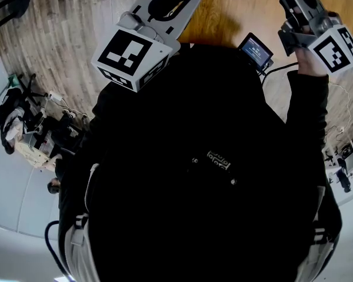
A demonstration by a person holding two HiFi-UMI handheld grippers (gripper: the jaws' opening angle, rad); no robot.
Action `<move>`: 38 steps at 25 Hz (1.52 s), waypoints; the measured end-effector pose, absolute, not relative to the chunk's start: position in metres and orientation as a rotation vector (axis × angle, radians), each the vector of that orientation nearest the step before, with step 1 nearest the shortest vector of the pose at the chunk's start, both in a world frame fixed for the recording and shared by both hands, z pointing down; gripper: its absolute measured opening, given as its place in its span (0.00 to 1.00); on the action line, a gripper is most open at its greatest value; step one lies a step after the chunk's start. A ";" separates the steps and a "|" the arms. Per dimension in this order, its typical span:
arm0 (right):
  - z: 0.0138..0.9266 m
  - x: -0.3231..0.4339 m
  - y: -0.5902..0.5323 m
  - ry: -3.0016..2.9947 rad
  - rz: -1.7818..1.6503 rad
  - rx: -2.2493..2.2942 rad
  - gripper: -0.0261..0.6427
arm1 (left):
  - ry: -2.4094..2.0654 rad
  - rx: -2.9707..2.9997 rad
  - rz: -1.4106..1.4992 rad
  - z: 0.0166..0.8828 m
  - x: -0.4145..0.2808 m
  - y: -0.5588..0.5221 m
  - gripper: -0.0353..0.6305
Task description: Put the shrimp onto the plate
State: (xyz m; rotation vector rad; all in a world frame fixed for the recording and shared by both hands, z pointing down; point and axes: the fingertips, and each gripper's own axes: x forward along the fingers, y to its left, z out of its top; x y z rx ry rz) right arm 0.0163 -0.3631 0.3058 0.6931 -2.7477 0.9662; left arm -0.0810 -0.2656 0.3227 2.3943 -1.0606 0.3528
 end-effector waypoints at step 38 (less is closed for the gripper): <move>0.462 0.048 -0.359 -2.446 1.155 0.635 0.14 | -1.222 2.194 0.334 0.334 -0.087 -0.215 0.06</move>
